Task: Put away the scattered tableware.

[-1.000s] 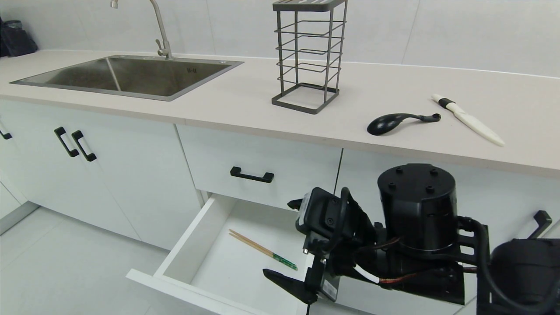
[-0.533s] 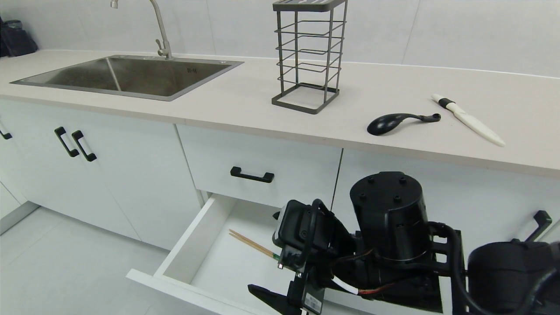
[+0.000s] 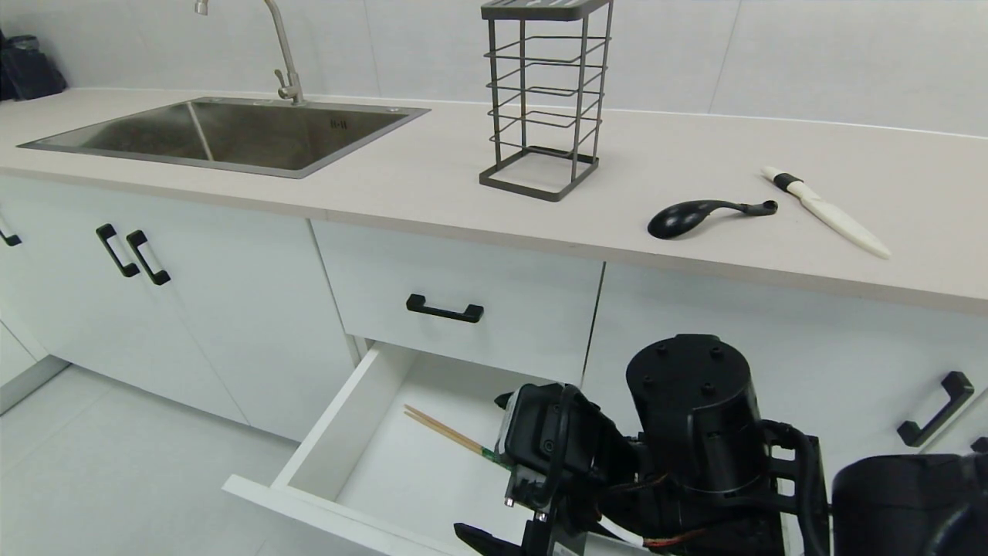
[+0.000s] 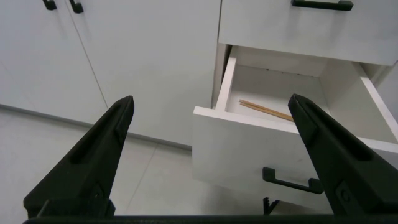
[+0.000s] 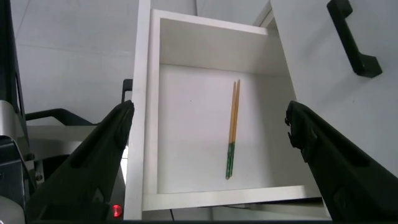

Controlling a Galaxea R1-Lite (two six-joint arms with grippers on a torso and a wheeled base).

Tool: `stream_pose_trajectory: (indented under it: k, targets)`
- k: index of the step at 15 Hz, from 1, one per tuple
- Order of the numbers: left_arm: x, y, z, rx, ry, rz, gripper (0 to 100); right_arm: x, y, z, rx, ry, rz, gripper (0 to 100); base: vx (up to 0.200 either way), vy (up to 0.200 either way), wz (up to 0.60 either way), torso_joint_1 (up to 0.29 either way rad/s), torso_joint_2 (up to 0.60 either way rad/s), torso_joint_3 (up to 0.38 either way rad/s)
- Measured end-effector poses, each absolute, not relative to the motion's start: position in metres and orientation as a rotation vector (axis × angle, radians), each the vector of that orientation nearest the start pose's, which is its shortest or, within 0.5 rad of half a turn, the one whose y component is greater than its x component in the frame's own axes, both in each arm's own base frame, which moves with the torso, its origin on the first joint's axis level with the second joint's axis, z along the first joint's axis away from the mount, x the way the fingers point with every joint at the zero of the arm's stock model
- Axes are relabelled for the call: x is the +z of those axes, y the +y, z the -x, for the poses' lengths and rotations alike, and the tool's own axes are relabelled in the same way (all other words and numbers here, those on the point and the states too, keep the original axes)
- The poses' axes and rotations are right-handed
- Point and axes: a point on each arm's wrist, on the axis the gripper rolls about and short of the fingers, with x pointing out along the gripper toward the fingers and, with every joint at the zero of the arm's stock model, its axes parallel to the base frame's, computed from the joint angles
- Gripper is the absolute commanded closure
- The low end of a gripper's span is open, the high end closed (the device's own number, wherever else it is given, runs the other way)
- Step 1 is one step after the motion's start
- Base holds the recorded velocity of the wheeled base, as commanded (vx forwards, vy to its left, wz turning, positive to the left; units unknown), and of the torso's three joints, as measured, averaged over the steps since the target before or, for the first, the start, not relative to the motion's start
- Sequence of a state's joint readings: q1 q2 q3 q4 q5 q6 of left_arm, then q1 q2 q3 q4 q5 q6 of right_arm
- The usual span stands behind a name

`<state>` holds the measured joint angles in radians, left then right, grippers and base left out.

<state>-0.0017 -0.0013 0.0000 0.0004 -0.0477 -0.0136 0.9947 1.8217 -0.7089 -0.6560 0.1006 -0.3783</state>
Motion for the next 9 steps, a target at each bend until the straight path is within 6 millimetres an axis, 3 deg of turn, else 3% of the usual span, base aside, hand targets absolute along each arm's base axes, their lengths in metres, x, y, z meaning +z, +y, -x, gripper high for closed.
stream_pose_trajectory:
  k: [4,9]
  targets:
    - [0.0754,-0.001,0.0229,-0.049,0.0,0.013,0,0.1192,0.261,-0.1671,1.153,0.237,0.548,0,0.0,0.0,0.0,0.071,-0.09,-0.034]
    - [0.0753,-0.001,0.0229,-0.049,0.0,0.013,0,0.1185,0.2609,-0.1667,1.155,0.238,0.551,0,0.0,0.0,0.0,0.236,-0.47,-0.205]
